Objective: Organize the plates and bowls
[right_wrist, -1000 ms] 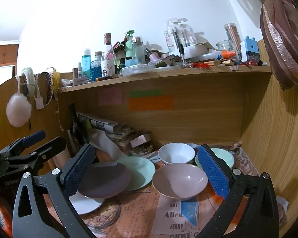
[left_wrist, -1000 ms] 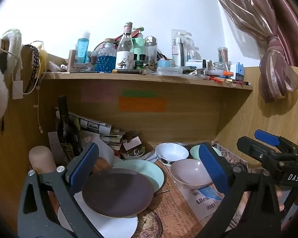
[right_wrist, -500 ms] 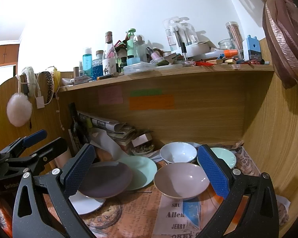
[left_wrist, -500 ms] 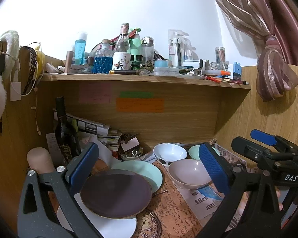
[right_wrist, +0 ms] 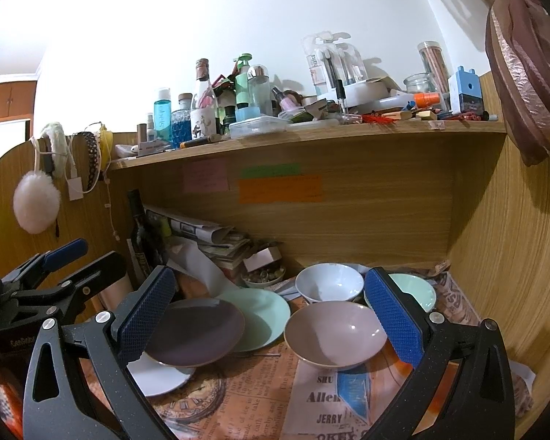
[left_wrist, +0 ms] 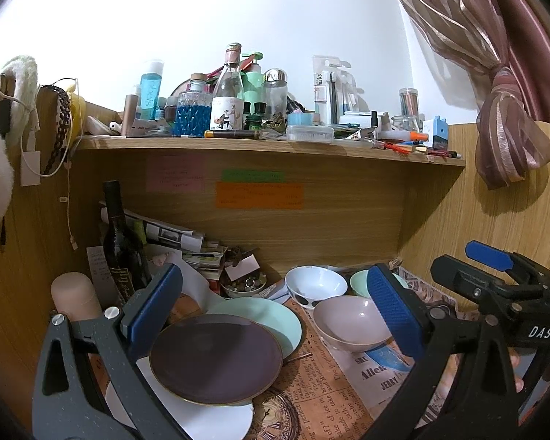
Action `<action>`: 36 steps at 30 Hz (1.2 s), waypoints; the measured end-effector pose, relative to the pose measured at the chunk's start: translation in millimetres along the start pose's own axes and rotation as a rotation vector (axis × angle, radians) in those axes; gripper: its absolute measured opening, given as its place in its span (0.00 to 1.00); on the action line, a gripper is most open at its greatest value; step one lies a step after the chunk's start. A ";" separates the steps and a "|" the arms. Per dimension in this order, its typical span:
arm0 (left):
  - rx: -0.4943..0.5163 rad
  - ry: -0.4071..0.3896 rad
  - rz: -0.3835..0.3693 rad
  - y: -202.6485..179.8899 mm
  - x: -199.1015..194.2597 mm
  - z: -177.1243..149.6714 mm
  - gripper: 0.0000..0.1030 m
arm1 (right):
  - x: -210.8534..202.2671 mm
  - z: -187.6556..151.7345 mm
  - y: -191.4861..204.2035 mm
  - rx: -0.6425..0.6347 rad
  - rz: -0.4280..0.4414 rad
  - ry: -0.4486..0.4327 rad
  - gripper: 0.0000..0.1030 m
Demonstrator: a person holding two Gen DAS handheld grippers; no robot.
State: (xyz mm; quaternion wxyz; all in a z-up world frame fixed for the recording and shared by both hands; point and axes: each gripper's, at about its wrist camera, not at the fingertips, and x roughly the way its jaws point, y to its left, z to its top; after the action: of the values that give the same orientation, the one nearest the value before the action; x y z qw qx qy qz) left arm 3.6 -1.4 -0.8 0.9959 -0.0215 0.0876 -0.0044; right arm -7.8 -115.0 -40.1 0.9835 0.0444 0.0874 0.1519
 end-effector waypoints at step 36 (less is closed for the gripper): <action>-0.006 0.017 -0.005 6.0 10.6 -4.0 1.00 | 8.0 -0.8 4.3 -0.011 -0.004 0.013 1.00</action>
State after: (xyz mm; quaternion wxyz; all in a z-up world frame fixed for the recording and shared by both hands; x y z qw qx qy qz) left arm 13.3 4.2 -6.8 0.9951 -0.0249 0.0958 -0.0069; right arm -1.6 -108.3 -41.6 0.9835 0.0375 0.0932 0.1507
